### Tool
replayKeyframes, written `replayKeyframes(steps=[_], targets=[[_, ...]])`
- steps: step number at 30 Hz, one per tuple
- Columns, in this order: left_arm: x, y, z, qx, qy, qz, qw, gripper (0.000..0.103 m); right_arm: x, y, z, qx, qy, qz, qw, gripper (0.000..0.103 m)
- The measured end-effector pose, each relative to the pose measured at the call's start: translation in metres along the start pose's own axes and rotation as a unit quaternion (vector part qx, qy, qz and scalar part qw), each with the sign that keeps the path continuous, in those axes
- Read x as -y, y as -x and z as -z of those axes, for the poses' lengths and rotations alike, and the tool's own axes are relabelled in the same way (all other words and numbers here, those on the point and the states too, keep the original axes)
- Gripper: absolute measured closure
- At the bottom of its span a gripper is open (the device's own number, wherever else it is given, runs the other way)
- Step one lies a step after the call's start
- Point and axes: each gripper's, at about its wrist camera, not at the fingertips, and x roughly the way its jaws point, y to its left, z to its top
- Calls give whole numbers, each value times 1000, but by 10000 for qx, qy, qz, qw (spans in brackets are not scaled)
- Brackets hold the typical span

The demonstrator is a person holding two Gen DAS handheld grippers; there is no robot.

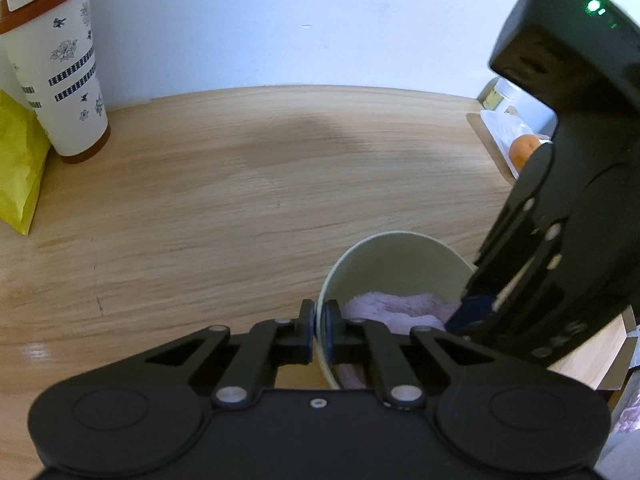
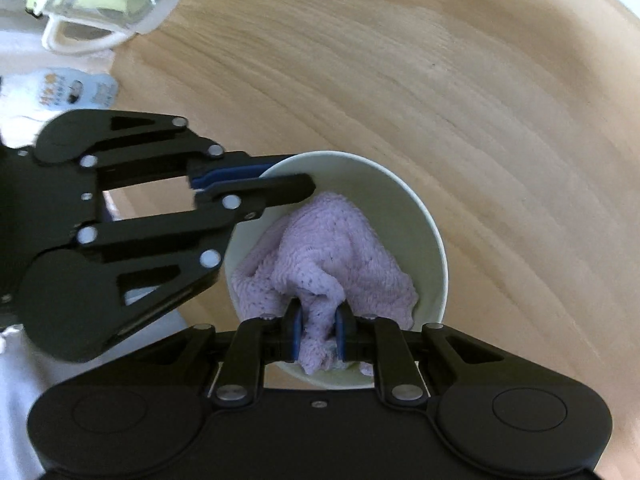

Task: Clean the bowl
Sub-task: 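Grip the pale green bowl rim with the left gripper while the right gripper holds the cloth inside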

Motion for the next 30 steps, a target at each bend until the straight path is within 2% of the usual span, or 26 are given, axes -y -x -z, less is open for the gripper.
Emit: replayKeyframes(steps=[5, 13, 22, 24, 26, 30], targets=[[-2, 0, 0, -24, 113, 34, 9999, 98, -1, 10, 3, 83, 52, -28, 9999, 81], [-11, 2, 0, -135, 402, 211, 9989, 98, -13, -9, -4, 129, 278, 841, 9960, 84], [-27, 6, 3, -217, 864, 369, 9953, 98, -36, -19, 4, 781, 973, 1840, 9750, 85], [-29, 6, 3, -216, 956, 361, 9945, 97, -38, -24, 13, 910, 1118, 1873, 9717, 85], [-31, 6, 3, -235, 1066, 380, 9933, 96, -34, -25, 20, 1071, 1161, 1698, 9727, 85], [-32, 6, 3, -260, 1108, 395, 9927, 96, -15, -16, 23, 1291, 823, 1009, 9831, 85]])
